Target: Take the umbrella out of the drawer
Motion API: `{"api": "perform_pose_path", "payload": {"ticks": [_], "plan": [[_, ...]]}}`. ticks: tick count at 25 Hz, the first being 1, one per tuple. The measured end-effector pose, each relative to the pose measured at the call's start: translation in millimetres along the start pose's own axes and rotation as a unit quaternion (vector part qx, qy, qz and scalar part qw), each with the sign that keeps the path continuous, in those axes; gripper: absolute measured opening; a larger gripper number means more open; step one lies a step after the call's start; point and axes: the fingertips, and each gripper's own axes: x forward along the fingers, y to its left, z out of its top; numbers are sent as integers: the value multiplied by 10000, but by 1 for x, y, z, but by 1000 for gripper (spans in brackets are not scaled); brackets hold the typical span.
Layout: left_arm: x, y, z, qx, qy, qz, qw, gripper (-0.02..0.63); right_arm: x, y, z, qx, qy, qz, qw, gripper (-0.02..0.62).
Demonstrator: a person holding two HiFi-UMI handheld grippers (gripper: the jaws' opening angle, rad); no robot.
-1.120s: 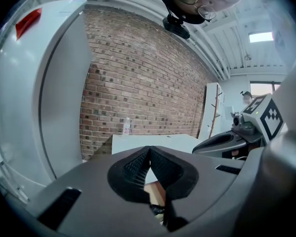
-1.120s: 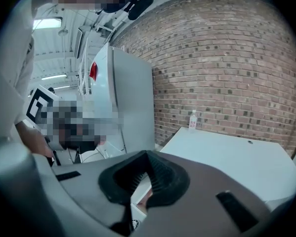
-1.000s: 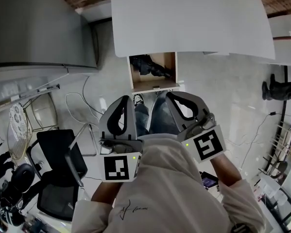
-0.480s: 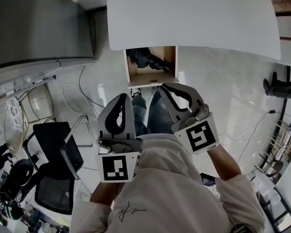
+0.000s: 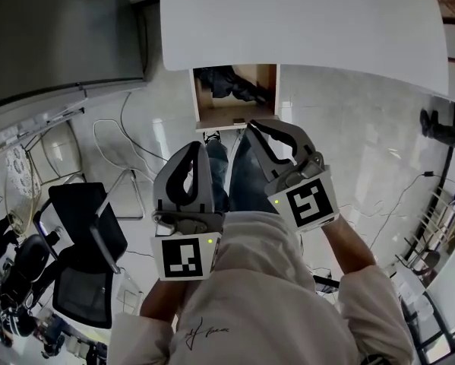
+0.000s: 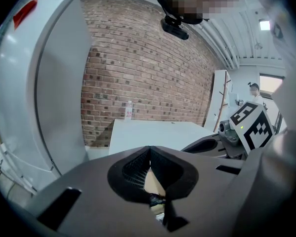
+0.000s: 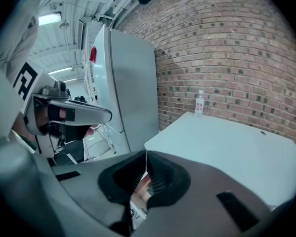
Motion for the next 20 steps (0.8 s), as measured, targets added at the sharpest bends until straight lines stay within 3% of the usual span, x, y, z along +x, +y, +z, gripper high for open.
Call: {"api": "perform_pose_path", "payload": {"ticks": [13,20], "plan": [[39,11,-52,-97,337,61,9994,17,43,-14,-46,-42,278,3,9996,43],[48,14,-62,-195,279,136,9993,17,61,-12,-69,-121,387,25,9992,62]]}}
